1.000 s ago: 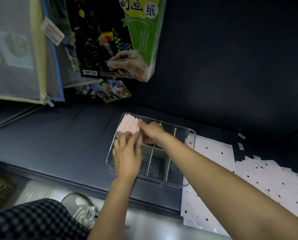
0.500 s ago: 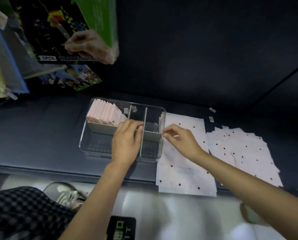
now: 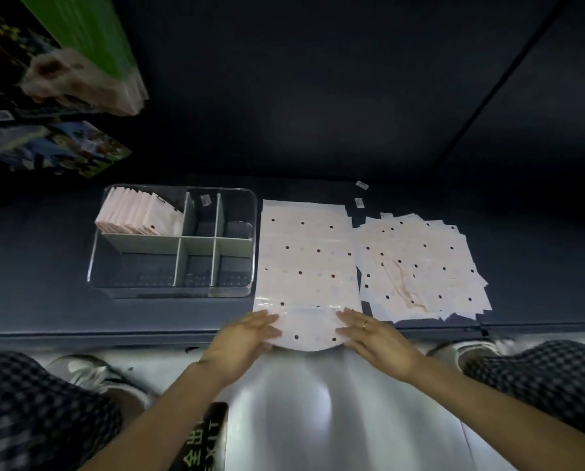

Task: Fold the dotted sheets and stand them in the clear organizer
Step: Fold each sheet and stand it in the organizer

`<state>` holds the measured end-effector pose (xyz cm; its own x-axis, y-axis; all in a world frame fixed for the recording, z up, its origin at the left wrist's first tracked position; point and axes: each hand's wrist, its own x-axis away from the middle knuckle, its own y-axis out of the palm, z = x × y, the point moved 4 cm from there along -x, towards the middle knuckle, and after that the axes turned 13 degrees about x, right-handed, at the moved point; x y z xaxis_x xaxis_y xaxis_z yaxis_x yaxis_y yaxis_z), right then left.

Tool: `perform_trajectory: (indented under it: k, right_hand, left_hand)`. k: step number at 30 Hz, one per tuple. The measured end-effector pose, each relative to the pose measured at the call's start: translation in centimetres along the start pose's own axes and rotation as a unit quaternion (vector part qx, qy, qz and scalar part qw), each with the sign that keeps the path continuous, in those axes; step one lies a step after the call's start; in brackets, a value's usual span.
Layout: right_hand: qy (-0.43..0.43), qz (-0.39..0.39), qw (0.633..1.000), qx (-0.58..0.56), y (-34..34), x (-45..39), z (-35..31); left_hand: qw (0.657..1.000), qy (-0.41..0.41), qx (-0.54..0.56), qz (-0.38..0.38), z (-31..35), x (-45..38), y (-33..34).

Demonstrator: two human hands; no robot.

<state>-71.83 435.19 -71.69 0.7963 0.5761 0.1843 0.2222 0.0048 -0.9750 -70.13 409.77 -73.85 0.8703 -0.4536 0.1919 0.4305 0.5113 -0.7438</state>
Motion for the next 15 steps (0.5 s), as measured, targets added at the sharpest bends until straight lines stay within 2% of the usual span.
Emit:
perform_trajectory:
  k: [4,8,11,15]
  right_hand:
    - [0.028,-0.111,0.988,-0.1,-1.0,-0.6,1.4]
    - [0.063,-0.147,0.957,-0.243,-3.9,-1.8,3.0]
    - [0.079,-0.16,0.938,-0.298,-5.3,-2.2,3.2]
    - [0.09,-0.215,0.908,-0.349,-5.6,-2.0,3.1]
  left_hand:
    - [0.994,-0.066,0.084,-0.007,0.9,-0.9,-1.8]
    - [0.967,-0.089,0.232,-0.064,2.9,-2.2,-4.3]
    - [0.939,-0.082,0.323,-0.085,4.6,-2.8,-6.1]
    - [0.909,-0.098,0.39,-0.107,5.1,-3.1,-7.2]
